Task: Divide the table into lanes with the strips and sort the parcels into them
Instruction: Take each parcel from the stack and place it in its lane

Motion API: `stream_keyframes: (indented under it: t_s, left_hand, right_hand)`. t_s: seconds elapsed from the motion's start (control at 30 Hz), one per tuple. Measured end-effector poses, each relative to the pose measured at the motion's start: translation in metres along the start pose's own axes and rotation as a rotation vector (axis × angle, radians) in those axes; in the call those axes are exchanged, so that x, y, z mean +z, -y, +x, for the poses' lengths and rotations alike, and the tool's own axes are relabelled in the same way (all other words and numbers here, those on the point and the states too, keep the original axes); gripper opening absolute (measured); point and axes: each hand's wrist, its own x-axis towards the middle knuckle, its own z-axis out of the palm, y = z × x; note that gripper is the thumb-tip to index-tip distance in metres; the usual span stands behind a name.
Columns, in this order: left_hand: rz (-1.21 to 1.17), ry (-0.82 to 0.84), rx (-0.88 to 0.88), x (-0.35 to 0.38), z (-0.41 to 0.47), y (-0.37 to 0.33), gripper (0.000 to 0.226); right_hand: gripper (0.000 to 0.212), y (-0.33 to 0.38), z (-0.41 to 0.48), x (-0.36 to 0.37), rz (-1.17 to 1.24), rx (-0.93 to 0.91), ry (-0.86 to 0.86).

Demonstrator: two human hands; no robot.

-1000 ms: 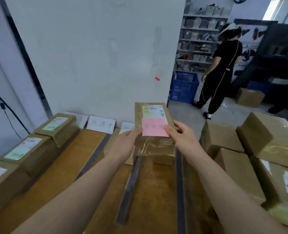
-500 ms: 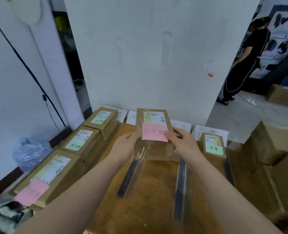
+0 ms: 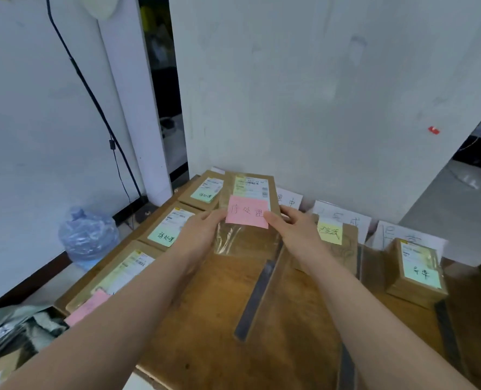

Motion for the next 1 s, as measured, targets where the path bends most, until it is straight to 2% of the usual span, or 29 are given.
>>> stream_keyframes:
  t_s: [0.1, 0.2, 0.47, 0.63, 0.77, 1.0]
  left_hand:
    - [0.021, 0.018, 0.015, -0.027, 0.032, 0.003, 0.034]
    - [0.01, 0.072, 0.02, -0.059, 0.07, 0.004, 0.026]
    - [0.141, 0.223, 0.079, -0.129, 0.18, 0.009, 0.026]
    - [0.191, 0.252, 0.078, -0.141, 0.238, 0.019, 0.031]
    - [0.101, 0.264, 0.032, -0.142, 0.267, 0.029, 0.03]
    - [0.106, 0.297, 0.001, -0.145, 0.303, 0.044, 0.037]
  right_hand:
    - [0.033, 0.01, 0.024, 0.028, 0.02, 0.012, -0.004]
    - [0.035, 0.02, 0.052, 0.061, -0.002, 0.008, -0.04]
    - [0.049, 0.031, 0.129, 0.148, 0.004, 0.099, -0.17]
    - [0.038, 0.026, 0.168, 0.178, 0.007, 0.133, -0.199]
    - [0.041, 0.019, 0.196, 0.196, -0.021, 0.155, -0.201]
    - [0.048, 0.012, 0.225, 0.213, -0.052, 0.202, -0.224]
